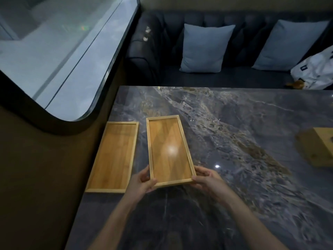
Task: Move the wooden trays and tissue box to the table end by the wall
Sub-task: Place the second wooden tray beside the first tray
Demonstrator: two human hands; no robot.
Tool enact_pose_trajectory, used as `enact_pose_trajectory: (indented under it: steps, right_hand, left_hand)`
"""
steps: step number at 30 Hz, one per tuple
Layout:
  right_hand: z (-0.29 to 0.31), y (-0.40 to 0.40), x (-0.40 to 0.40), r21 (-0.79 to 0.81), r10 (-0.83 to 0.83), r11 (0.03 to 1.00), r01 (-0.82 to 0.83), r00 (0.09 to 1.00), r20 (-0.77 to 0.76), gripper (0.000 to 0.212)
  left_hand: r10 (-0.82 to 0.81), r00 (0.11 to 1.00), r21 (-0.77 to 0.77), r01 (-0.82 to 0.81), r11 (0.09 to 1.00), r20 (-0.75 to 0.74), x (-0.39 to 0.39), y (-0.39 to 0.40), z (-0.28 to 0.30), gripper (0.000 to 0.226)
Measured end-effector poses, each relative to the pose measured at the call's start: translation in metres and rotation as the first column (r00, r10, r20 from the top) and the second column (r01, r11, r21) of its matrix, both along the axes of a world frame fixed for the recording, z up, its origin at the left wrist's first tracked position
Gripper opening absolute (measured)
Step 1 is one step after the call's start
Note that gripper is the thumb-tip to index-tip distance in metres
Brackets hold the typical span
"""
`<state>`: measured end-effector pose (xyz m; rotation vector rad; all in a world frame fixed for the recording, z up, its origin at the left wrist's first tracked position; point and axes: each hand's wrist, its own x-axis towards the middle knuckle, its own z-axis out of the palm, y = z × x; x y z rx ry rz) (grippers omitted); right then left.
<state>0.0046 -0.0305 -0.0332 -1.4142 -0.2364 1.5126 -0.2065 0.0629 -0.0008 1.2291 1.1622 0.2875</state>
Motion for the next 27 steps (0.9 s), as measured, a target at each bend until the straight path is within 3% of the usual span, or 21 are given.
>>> enact_pose_trajectory:
  steps: [11, 15, 19, 22, 24, 27]
  right_hand:
    - [-0.014, 0.015, -0.026, -0.006, 0.009, 1.0, -0.009, 0.999, 0.033, 0.033]
    - [-0.017, 0.019, -0.035, -0.033, 0.037, 0.999, -0.03, 0.973, 0.228, 0.033]
    - [-0.016, 0.021, -0.043, -0.072, 0.15, 0.989, -0.132, 0.848, 0.508, 0.03]
    - [-0.013, 0.022, -0.049, -0.101, 0.209, 0.977, -0.188, 0.748, 0.63, 0.024]
    - [-0.015, 0.023, -0.051, -0.177, 0.287, 0.956, -0.233, 0.626, 0.726, 0.021]
    - [-0.021, 0.024, -0.057, -0.264, 0.345, 0.938, -0.226, 0.515, 0.785, 0.023]
  left_hand:
    - [-0.01, 1.0, -0.088, 0.012, 0.996, 0.025, -0.024, 0.013, -0.012, 0.056]
    - [-0.027, 1.0, -0.055, 0.027, 0.998, -0.013, -0.027, 0.016, -0.016, 0.055]
    - [-0.07, 0.982, 0.106, 0.09, 0.99, -0.177, -0.028, 0.014, -0.026, 0.048]
    - [-0.04, 0.952, 0.28, 0.13, 0.951, -0.303, -0.028, 0.009, -0.031, 0.036]
    - [0.0, 0.927, 0.371, 0.15, 0.916, -0.375, -0.028, 0.006, -0.033, 0.029]
    - [0.046, 0.858, 0.428, 0.208, 0.88, -0.511, -0.027, 0.005, -0.038, 0.019]
